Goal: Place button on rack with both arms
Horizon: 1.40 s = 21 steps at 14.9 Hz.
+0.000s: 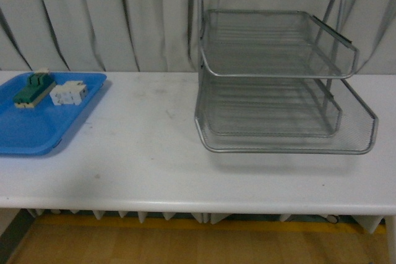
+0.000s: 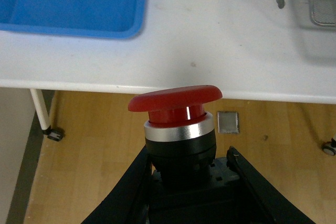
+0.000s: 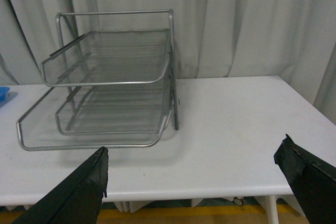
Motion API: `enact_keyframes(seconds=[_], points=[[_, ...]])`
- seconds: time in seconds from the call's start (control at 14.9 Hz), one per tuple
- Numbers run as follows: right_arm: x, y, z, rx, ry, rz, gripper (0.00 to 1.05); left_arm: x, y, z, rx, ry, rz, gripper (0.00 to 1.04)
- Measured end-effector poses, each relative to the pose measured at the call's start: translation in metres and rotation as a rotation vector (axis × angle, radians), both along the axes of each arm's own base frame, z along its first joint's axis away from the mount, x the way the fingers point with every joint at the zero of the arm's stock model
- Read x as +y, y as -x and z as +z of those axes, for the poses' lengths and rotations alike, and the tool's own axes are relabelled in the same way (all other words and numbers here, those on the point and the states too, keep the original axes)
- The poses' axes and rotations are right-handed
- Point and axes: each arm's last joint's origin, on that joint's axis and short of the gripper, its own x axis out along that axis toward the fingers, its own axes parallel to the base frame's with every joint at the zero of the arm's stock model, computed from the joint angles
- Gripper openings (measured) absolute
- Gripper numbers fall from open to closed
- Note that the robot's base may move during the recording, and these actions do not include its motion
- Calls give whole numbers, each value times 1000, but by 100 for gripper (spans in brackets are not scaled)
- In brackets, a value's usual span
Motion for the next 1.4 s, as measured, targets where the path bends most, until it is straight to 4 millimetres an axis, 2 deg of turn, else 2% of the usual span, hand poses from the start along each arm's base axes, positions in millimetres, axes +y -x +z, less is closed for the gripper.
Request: enact_keyframes(seconds=[0.4,0.47,0.54,0.6,0.87,1.0,1.14,1.27,1.4], points=[[0,0,0,-3,0,-3,98,-1,0,0,3,9,-9,36],[0,0,0,0,0,-3,98,-1,-4,-2,-78,-4,-52,36],[0,0,0,1,0,-3,98,-9,-10,1,-124,-43,-161,36],[0,0,0,0,0,-3,98,-20,-23,3,-140,-75,-259,36],[0,0,0,0,0,-3,98,-81,-100,-7,-152,-148,-543,36],[0,0,0,0,0,-3,98,-108,-138,-19,-136,-155,-585,36],[0,0,0,0,0,-3,98,-136,-172,-46,-81,-175,-602,36],[0,0,0,0,0,-3,98,-151,-197,-63,-43,-168,-578,36],[0,0,0,0,0,-3,98,-166,-211,-78,-13,-179,-563,36]])
